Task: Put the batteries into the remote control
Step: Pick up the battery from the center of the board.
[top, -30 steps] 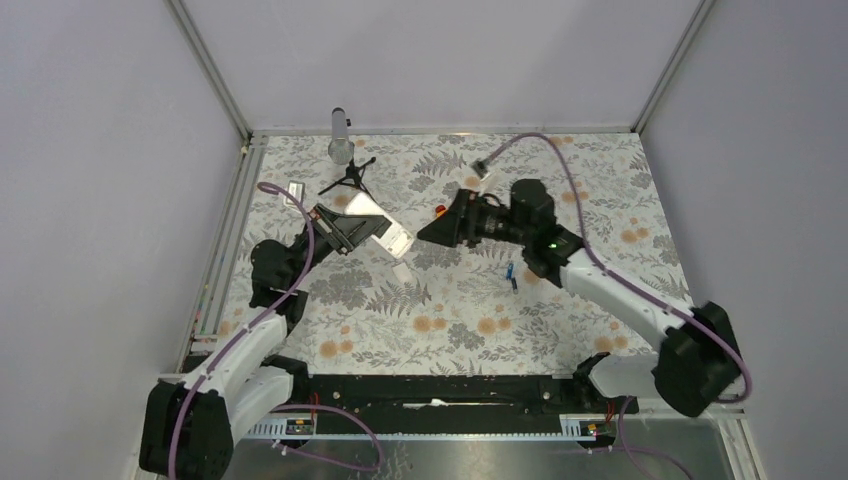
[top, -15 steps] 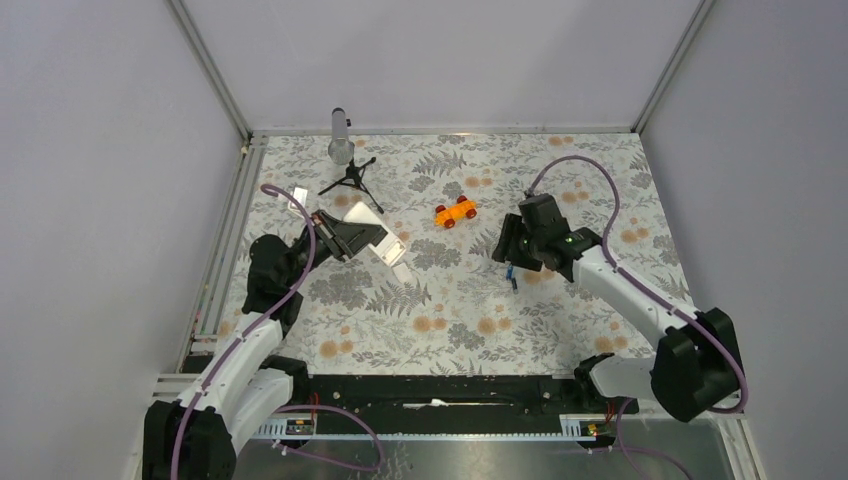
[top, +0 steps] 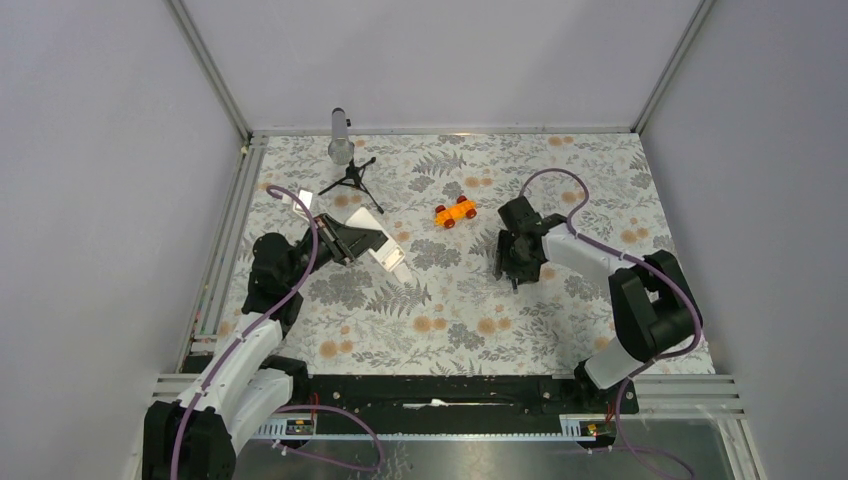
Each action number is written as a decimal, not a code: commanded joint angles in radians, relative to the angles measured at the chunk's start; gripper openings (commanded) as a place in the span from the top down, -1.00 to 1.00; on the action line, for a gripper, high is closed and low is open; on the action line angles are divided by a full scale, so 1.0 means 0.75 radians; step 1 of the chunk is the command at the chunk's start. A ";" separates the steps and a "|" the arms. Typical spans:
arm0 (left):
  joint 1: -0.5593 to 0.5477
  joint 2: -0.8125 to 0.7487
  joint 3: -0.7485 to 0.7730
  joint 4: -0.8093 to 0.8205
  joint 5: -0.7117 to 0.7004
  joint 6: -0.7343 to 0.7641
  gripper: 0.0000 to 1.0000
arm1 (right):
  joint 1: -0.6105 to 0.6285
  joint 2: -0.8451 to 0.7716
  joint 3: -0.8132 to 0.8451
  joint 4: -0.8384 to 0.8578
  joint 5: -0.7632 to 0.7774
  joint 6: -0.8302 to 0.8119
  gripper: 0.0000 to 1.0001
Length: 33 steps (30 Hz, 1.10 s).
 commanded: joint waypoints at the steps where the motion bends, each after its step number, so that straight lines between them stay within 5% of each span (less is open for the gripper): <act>1: 0.008 -0.032 0.061 0.046 0.020 0.035 1.00 | -0.007 0.065 0.124 0.013 0.085 -0.013 -0.23; 5: 0.008 -0.029 0.063 0.037 0.017 0.043 1.00 | -0.012 0.147 0.181 0.012 0.127 -0.020 -0.20; 24: 0.008 -0.024 0.063 0.008 -0.004 0.058 1.00 | -0.024 0.305 0.238 -0.021 0.170 0.004 0.70; 30: 0.008 -0.018 0.069 0.013 -0.007 0.058 1.00 | -0.023 0.339 0.240 0.000 0.172 -0.007 0.45; 33: 0.008 -0.025 0.069 0.008 -0.011 0.058 1.00 | -0.024 0.351 0.223 0.012 0.152 0.006 0.52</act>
